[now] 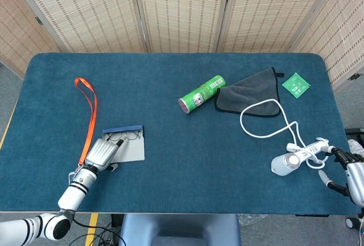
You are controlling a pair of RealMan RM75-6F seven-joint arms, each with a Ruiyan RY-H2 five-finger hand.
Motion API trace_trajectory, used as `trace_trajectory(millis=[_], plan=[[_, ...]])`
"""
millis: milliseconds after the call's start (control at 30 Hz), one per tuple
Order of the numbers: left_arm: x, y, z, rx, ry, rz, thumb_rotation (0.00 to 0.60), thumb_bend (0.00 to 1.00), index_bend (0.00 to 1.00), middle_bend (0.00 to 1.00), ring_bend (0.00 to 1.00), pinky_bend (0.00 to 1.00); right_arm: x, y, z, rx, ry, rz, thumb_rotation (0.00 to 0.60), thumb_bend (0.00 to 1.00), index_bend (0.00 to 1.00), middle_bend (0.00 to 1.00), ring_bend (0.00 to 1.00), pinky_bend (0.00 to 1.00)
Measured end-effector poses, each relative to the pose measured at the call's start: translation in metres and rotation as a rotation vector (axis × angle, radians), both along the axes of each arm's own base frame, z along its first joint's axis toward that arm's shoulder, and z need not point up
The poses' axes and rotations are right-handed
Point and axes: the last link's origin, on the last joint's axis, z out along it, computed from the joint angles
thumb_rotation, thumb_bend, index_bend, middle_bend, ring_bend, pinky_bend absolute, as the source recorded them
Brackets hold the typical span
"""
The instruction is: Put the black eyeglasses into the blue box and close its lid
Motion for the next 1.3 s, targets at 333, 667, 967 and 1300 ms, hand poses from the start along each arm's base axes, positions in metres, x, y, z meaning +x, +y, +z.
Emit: trace_trajectory(millis=[333,667,967,1300], plan=[[-0.005,0.003,-0.003,-0.002,0.013,0.019,0.600,0.25,0.12,0.94,0.98,1.00,-0.001,0.001,0.001,-0.003,0.000,-0.002,0.600,0.29,0.29,0.40,0.48,0.43],[-0.012,0.008,-0.005,0.016,0.002,0.043,0.600,0.25,0.15,0.94,0.98,1.00,0.000,0.001,0.001,-0.004,0.000,0.002,0.600,0.29,0.29,0.40,0.49,0.43],[-0.016,0.015,0.000,0.055,-0.034,0.056,0.600,0.34,0.24,0.94,0.98,1.00,0.001,0.001,0.001,-0.004,0.002,0.006,0.600,0.28,0.29,0.40,0.49,0.43],[-0.017,0.023,0.006,0.092,-0.070,0.060,0.600,0.35,0.30,0.94,0.98,1.00,0.002,0.000,0.001,-0.007,0.005,0.008,0.600,0.29,0.29,0.40,0.49,0.43]])
